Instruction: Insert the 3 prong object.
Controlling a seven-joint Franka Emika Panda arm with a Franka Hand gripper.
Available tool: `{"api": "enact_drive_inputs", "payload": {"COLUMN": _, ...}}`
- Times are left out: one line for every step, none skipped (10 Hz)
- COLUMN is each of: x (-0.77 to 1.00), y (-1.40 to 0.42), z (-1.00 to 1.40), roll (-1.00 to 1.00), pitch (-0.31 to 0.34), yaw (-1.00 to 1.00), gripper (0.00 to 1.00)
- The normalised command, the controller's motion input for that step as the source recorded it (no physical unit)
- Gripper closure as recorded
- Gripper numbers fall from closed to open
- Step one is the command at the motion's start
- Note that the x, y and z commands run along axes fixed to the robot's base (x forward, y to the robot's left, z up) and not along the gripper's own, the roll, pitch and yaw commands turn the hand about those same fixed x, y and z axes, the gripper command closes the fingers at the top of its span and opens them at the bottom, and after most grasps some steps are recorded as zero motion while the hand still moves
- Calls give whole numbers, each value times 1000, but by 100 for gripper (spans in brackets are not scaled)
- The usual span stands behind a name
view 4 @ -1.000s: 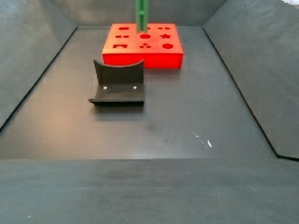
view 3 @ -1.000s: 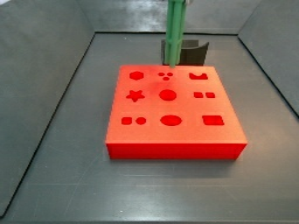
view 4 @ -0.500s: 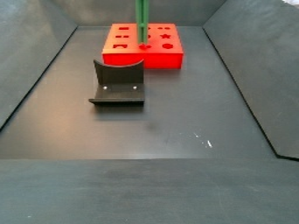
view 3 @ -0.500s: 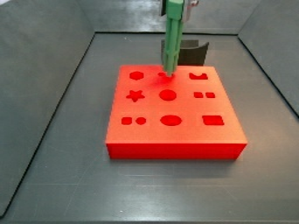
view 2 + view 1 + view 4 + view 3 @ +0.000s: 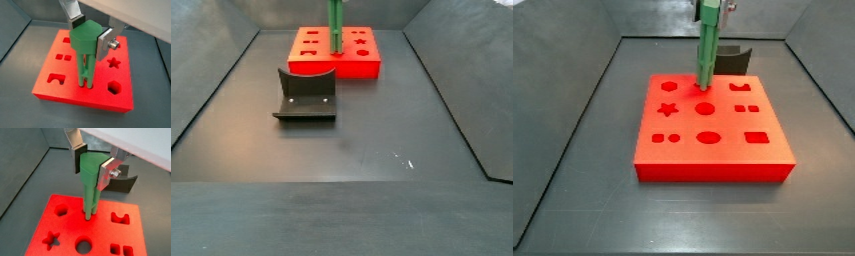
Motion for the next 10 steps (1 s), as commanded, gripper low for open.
{"api": "enact_drive_inputs", "payload": {"x": 0, "y": 31, "z": -291, "roll": -189, "pitch": -87, "yaw": 100, "gripper": 100}}
{"api": "enact_drive_inputs", "payload": {"x": 0, "y": 100, "z": -380, "roll": -124, "pitch": -104, "yaw": 143, "gripper": 100}}
{"api": "enact_drive_inputs", "payload": {"x": 0, "y": 149, "z": -374, "roll": -93, "pitch": -107, "yaw": 211, "gripper": 100}}
{"api": "enact_drive_inputs", "payload": {"x": -46, "y": 131, "z": -57, "roll": -44, "pitch": -27, "yaw": 214, "gripper": 100}}
{"api": "enact_drive_inputs", "payload": {"x": -20, "y": 0, "z": -3, "roll": 0, "pitch": -24, "yaw": 263, "gripper": 100}}
{"api": "enact_drive_inputs", "payload": {"x": 0, "y": -137, "z": -23, "roll": 4, "pitch": -14, "yaw": 177, "gripper": 100}}
{"api": "enact_drive_inputs", "payload": {"x": -9, "y": -300, "z": 0, "roll": 19, "pitch": -11, "yaw": 109, "gripper": 100}}
{"api": "enact_drive_inputs", "payload": {"x": -51, "y": -123, "z": -31, "roll": 0, "pitch": -24, "yaw": 29, "gripper": 100}}
{"api": "enact_drive_inputs", "payload": {"x": -77, "y": 0, "z": -100, "roll": 0, "pitch": -34, "yaw": 0, "gripper": 100}}
{"api": "enact_drive_inputs", "payload": {"x": -111, "y": 109, "z": -74, "roll": 0, "pitch": -16, "yaw": 0, "gripper": 100}}
